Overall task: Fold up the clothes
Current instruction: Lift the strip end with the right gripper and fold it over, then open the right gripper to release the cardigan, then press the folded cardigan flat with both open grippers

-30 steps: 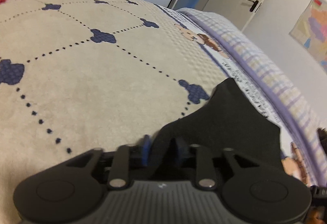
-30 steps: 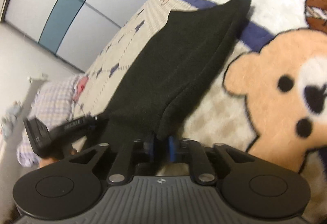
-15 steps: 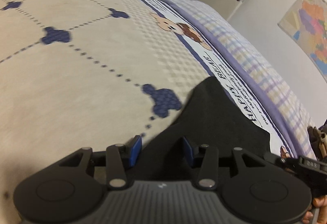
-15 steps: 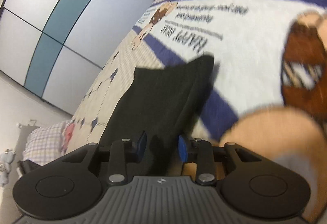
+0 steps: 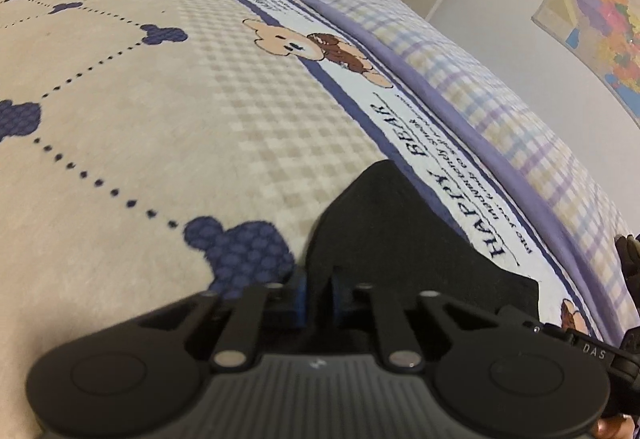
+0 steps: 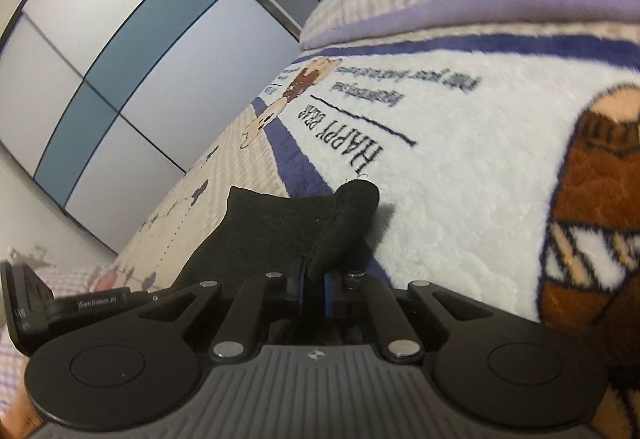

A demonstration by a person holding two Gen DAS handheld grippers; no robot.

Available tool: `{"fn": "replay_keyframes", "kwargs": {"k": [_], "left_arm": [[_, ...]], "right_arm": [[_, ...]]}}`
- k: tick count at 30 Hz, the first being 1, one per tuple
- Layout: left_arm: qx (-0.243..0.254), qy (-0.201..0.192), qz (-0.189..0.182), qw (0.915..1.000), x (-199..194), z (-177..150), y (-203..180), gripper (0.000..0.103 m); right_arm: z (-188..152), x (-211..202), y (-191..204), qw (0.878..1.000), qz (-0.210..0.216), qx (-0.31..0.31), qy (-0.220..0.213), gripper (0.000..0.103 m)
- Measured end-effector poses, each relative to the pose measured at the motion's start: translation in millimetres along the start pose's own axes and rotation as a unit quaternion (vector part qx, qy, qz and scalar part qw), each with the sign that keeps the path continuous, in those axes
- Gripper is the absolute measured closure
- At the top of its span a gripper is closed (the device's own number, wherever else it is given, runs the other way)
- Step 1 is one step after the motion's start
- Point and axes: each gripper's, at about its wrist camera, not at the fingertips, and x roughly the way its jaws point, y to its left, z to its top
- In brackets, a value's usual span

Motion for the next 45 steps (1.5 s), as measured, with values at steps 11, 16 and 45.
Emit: {"fn": "replay_keyframes", "kwargs": {"k": [11, 16, 45], "left_arm": [[-0.006, -0.066, -0.029, 0.9974, 11, -11, 16, 0.087], [-0.021, -0.076, -0.020, 0.9967, 0, -8, 16, 0.057], [0.072, -0.099, 0.208, 0.9704, -211, -233, -8, 0.016]], "right_arm": [[18, -1, -2, 0.998, -0.034, -0.037, -0.039, 0.095], [18, -7, 1, 0.997, -0.048, -0.050, -0.041, 0.082], [-97, -30, 174, 0.917, 0.144, -0.359, 0.095, 0.051]]}}
